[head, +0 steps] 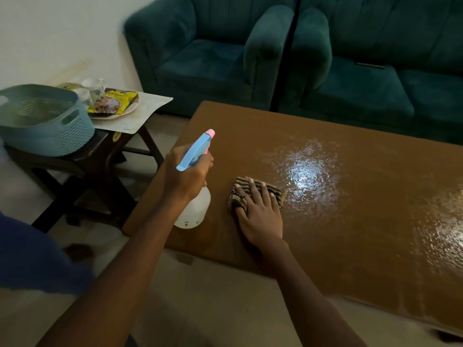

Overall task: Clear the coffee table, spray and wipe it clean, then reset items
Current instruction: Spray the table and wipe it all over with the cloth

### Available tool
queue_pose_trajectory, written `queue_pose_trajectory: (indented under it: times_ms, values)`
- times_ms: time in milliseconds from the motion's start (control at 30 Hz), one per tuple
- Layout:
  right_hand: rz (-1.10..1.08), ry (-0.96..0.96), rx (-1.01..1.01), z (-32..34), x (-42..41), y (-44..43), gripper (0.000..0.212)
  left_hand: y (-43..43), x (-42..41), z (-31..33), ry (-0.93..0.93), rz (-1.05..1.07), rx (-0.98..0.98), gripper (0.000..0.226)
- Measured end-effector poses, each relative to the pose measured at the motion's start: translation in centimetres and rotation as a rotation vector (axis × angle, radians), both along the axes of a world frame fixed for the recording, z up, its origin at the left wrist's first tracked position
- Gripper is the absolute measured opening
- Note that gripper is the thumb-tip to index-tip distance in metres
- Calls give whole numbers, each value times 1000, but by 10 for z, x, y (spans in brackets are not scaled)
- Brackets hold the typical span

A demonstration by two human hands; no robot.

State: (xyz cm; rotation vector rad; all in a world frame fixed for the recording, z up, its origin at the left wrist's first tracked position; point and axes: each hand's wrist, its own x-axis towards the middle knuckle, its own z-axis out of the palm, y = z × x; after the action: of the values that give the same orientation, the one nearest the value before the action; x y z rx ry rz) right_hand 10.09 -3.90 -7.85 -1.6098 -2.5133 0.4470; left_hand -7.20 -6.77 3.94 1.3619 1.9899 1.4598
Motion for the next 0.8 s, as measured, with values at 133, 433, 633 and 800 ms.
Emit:
queue_pose_trajectory:
  times_ms: [133, 433, 633, 800]
  values:
    - [90, 2, -12, 2, -26, -13, 60, -5, -13, -5, -8, 30, 79, 15]
    - [87, -28, 23, 1, -41, -24, 59, -14, -34, -32, -53, -20, 270, 30]
    - [58, -92, 39, -4, -47, -25, 58, -14, -45, -41, -97, -88, 383, 18]
    - [82, -160, -79, 7, -51, -17, 60, -17, -48, -34, -16, -107, 345, 12]
